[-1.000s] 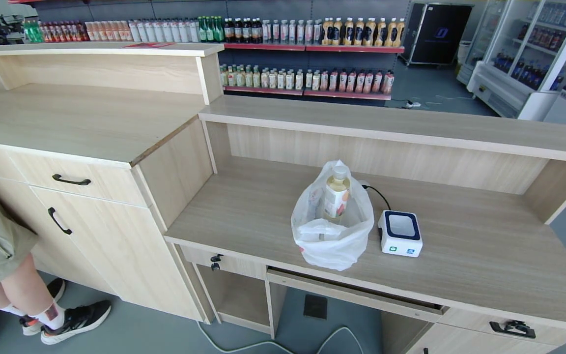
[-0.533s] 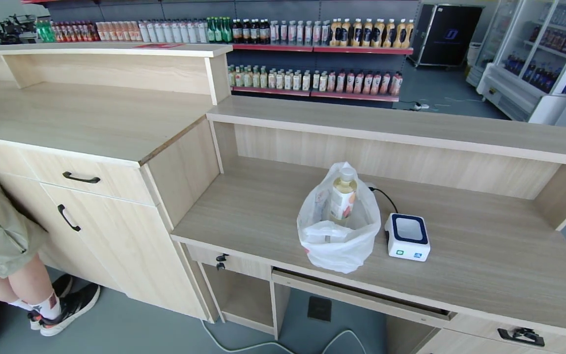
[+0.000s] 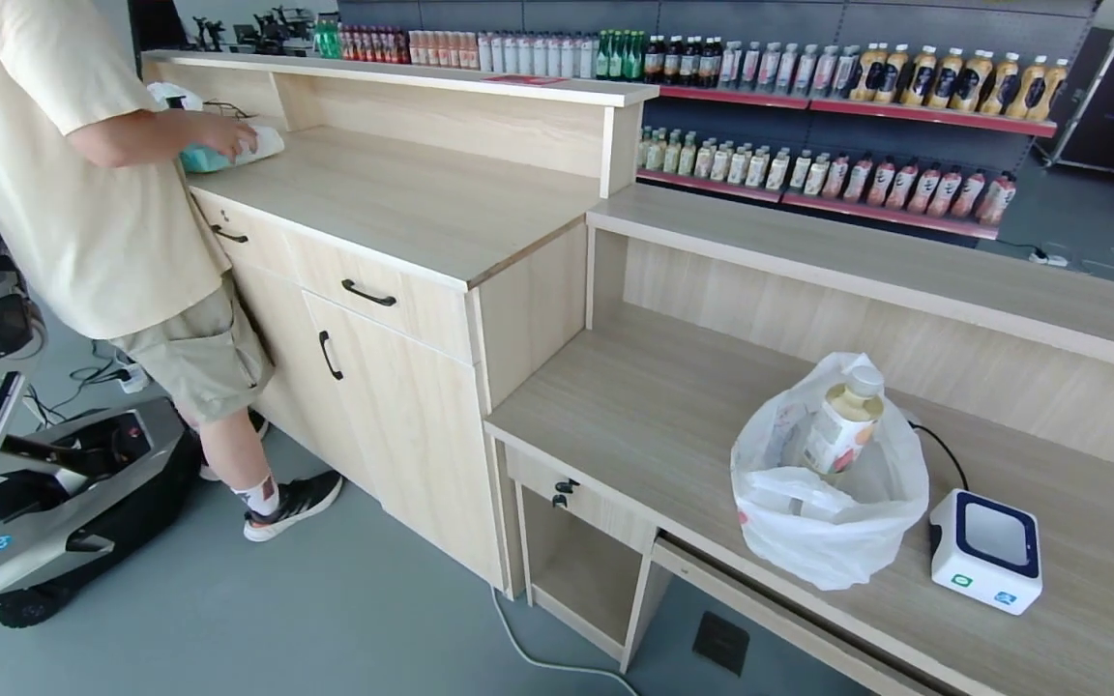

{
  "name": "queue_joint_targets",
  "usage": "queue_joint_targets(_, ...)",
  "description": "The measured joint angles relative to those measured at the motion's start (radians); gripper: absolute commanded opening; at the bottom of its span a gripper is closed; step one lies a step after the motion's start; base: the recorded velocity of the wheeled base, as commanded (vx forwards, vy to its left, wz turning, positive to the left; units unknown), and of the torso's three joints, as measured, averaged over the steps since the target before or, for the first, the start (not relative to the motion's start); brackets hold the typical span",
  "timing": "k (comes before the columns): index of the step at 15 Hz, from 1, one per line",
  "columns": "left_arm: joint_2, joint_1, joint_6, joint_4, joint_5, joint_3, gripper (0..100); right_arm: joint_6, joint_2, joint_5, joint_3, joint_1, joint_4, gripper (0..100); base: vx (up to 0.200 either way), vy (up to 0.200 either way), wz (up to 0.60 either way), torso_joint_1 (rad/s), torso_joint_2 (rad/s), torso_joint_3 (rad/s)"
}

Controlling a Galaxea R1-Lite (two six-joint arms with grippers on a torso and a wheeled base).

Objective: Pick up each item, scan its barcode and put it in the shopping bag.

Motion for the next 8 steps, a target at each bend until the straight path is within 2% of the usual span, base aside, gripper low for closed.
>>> queue_joint_targets(1,0.000,0.000,0.000,0.000,0.000,0.000,100,0.132,0.027,0.034,-0.010,-0.005,0.054,0,0.000,0.000,0.00,0.000,0.00,0.000)
queue_joint_targets(2,0.000,0.000,0.000,0.000,0.000,0.000,100,0.239,0.059,0.111,-0.019,-0.020,0.079,0,0.000,0.000,0.00,0.000,0.00,0.000)
queue_joint_targets(3,0.000,-0.001,0.000,0.000,0.000,0.000,100,0.296,0.086,0.173,-0.027,-0.038,0.090,0,0.000,0.000,0.00,0.000,0.00,0.000)
queue_joint_targets(5,0.000,0.000,0.000,0.000,0.000,0.000,100,0.313,0.142,0.278,-0.051,-0.091,0.114,0,0.000,0.000,0.00,0.000,0.00,0.000)
queue_joint_targets(8,0.000,0.000,0.000,0.000,0.000,0.000,100,0.316,0.259,0.379,-0.118,-0.181,0.139,0,0.000,0.000,0.00,0.000,0.00,0.000)
